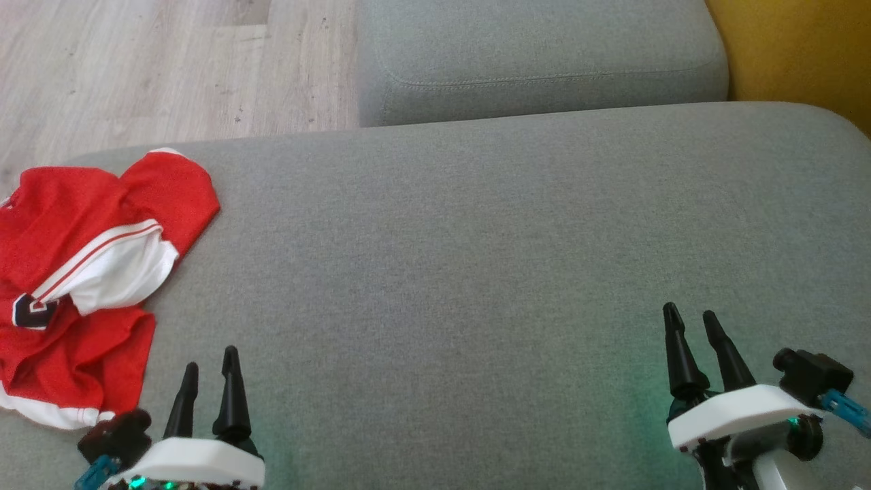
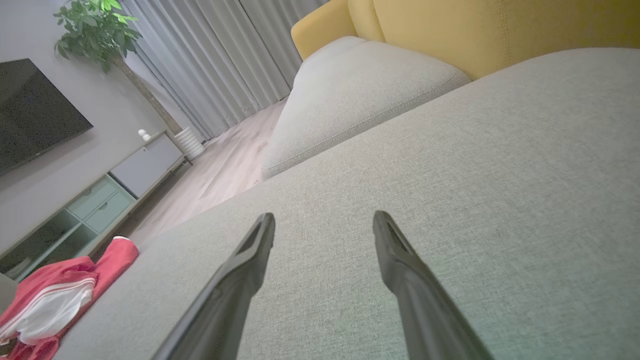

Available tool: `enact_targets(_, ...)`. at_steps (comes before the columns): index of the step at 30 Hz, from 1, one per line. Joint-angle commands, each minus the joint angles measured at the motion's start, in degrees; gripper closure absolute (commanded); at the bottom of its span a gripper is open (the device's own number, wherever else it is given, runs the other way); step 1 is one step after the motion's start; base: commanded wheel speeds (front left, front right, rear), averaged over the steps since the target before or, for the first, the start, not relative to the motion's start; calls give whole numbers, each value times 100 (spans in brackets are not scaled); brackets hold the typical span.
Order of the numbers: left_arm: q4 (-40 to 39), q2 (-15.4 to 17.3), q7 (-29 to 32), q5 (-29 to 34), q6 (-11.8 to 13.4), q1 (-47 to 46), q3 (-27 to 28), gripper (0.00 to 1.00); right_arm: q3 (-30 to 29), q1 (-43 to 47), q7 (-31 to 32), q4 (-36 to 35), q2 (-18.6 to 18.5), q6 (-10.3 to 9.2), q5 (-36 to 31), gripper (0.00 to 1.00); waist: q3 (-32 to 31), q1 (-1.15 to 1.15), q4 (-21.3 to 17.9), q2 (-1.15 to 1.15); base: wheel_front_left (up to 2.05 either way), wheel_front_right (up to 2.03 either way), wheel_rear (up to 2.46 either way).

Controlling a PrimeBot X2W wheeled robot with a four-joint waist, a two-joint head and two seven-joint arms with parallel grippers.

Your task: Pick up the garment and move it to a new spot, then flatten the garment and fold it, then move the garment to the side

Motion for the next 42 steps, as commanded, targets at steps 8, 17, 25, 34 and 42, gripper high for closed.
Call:
enact_targets(8, 27, 214, -209, 694, 83, -295, 41, 0, 165, -290, -213, -108, -137, -3, -757, 0, 3, 0, 0, 0, 0, 0, 0)
enact_targets(17, 252, 245, -361, 1263, 137, -313, -9, 0, 248, -270, -365, -3, -163, -3, -1370, 0, 11, 0, 17, 0, 0, 0, 0)
enact_targets(25, 433, 283, -495, 1684, 148, -349, 47, 0, 203, -227, -499, 49, -123, -3, -1873, 0, 12, 0, 14, 0, 0, 0, 0)
enact_targets(34, 461, 287, -629, 2103, 168, -344, 167, 0, 194, -225, -635, 100, -94, -4, -2255, 0, 7, 0, 6, 0, 0, 0, 0)
enact_targets(42, 550, 249, -764, 2463, 102, -326, 300, 0, 163, -238, -770, 248, -46, -4, -2456, 0, -11, 0, 16, 0, 0, 0, 0)
